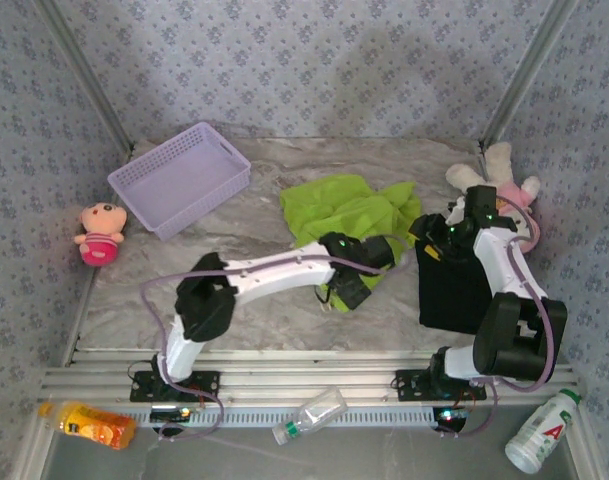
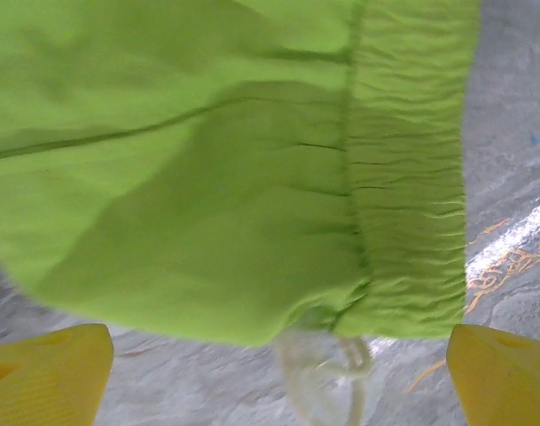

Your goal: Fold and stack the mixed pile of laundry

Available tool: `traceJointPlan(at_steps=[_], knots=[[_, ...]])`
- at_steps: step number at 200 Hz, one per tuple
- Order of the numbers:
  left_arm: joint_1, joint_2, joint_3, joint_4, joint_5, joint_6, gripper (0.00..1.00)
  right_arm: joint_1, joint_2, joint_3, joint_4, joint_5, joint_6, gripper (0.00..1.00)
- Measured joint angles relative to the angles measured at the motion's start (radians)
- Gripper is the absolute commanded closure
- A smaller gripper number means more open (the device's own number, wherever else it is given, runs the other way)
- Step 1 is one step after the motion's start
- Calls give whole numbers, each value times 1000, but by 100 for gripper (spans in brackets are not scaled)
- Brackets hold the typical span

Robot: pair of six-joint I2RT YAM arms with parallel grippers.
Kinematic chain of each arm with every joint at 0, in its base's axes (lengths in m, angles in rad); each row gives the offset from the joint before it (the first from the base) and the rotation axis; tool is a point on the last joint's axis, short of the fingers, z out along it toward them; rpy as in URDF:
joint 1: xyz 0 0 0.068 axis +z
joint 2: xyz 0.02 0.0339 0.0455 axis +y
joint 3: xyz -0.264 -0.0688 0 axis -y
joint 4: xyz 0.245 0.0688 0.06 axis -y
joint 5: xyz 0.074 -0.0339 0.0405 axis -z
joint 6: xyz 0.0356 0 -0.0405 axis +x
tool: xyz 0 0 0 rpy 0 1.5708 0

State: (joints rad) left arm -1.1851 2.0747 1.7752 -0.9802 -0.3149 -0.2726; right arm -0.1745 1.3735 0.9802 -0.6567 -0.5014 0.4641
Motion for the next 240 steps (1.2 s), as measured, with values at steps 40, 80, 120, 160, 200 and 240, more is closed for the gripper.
traceJointPlan(at_steps=[40, 80, 120, 160, 200, 240], knots=[[-23, 147, 1, 32, -14, -7, 7, -1, 0, -3, -21, -11, -8, 35], [-19, 152, -6, 42, -70, -32, 65, -4, -10, -14, -40, -18, -12, 35], [35, 68, -31, 39, -49, -62, 100, -3, -16, -14, -43, -23, -11, 36], [169, -153, 13, 39, 49, -70, 100, 32, -27, -13, -32, -44, -5, 37], [269, -205, 81, 42, 106, -77, 100, 192, -32, -27, 91, -98, 96, 15], [256, -200, 67, 35, 143, -92, 100, 409, -41, -47, 274, -48, 160, 8]])
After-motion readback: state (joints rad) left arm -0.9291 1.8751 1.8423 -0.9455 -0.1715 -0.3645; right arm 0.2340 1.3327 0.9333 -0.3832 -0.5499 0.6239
